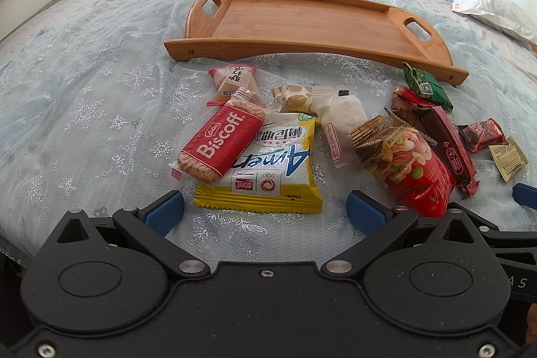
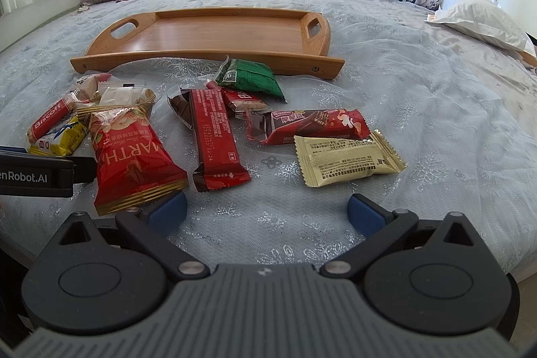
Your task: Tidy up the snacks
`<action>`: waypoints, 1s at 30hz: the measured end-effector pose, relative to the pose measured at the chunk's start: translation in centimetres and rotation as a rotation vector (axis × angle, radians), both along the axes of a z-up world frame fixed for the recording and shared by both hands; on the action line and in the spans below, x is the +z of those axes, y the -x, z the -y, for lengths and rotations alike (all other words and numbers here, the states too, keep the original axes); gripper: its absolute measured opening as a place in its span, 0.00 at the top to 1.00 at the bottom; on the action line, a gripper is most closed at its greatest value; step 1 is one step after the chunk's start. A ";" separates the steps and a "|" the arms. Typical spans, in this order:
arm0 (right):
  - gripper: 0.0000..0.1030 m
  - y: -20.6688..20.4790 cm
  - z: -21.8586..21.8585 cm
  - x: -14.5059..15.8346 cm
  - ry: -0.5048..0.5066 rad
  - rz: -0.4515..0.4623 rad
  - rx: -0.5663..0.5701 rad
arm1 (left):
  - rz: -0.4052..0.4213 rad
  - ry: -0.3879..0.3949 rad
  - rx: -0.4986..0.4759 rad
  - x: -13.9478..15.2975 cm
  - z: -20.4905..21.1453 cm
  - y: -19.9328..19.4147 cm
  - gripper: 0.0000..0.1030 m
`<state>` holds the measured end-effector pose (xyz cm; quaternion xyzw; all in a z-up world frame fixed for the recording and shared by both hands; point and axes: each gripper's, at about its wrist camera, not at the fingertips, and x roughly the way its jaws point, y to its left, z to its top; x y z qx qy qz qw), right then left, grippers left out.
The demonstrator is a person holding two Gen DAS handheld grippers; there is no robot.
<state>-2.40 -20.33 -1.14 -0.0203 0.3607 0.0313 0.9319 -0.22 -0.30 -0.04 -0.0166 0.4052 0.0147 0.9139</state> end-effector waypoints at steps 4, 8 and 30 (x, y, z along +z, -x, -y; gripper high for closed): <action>0.00 0.0 0.0 0.0 -0.001 0.000 0.000 | 0.000 0.000 0.000 0.0 0.0 0.0 0.00; 0.00 0.0 0.0 0.0 0.000 0.000 0.000 | 0.000 0.000 0.000 0.0 0.0 0.0 0.00; 0.00 0.6 0.5 -0.3 -0.014 0.029 0.017 | 0.021 0.035 -0.044 0.0 -1.1 0.4 0.00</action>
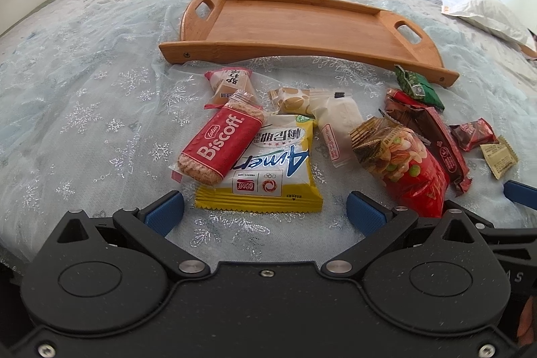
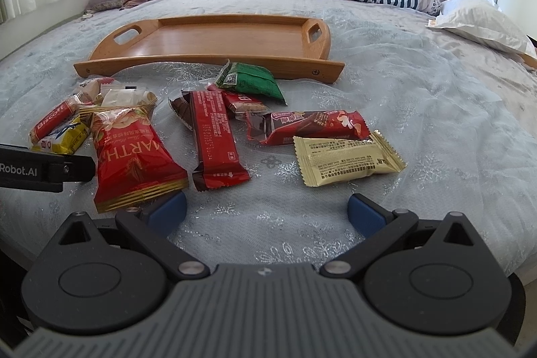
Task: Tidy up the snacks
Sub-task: 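Grasp the yellow America pack with the left tool while the right tool grasps the red MARTH bag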
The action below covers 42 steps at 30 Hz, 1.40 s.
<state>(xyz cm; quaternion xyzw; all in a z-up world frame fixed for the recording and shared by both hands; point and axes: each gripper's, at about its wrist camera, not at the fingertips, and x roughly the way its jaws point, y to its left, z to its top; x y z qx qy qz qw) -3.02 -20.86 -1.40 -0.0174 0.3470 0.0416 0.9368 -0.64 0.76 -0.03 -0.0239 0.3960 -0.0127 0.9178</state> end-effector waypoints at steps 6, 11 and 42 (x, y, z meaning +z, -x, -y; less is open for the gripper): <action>0.00 0.7 0.4 0.2 -0.028 0.039 0.022 | 0.016 -0.015 -0.027 -0.2 -0.1 0.3 0.00; 0.01 2.0 1.0 0.8 -0.078 0.085 0.040 | 0.009 0.001 -0.035 0.4 -0.5 0.6 0.00; 0.48 -1.3 -4.6 0.3 -0.165 0.151 0.285 | 0.056 0.130 -0.044 2.2 -2.7 0.2 0.39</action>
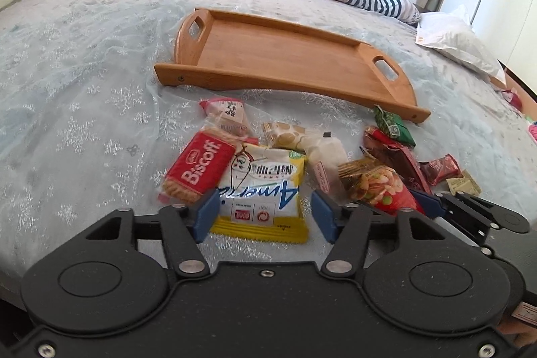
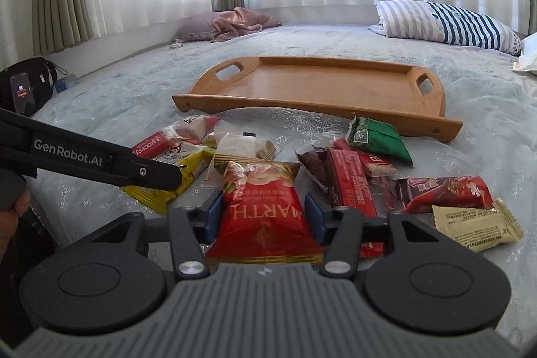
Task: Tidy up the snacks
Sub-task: 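Grasp the yellow America pack with the left tool while the right tool grasps the red MARTH bag, then carry both packs onto the wooden tray and open both tools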
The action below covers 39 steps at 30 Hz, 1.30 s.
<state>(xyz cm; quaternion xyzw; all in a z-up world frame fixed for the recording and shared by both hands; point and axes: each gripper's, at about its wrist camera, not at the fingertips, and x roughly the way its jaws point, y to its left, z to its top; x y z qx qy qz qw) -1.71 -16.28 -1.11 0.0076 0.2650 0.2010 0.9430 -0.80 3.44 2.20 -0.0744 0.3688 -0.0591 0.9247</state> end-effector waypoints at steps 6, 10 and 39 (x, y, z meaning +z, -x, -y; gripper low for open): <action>0.49 1.0 0.7 0.7 -0.035 0.014 -0.029 | 0.028 -0.050 0.012 -0.1 0.6 -0.8 0.25; 0.49 1.7 1.4 1.8 -0.069 0.041 -0.061 | 0.011 -0.046 0.012 -0.7 0.6 -1.5 0.25; 0.49 -1.4 4.7 4.9 -0.083 0.044 -0.284 | 0.139 -0.056 0.004 5.0 2.1 -2.5 0.48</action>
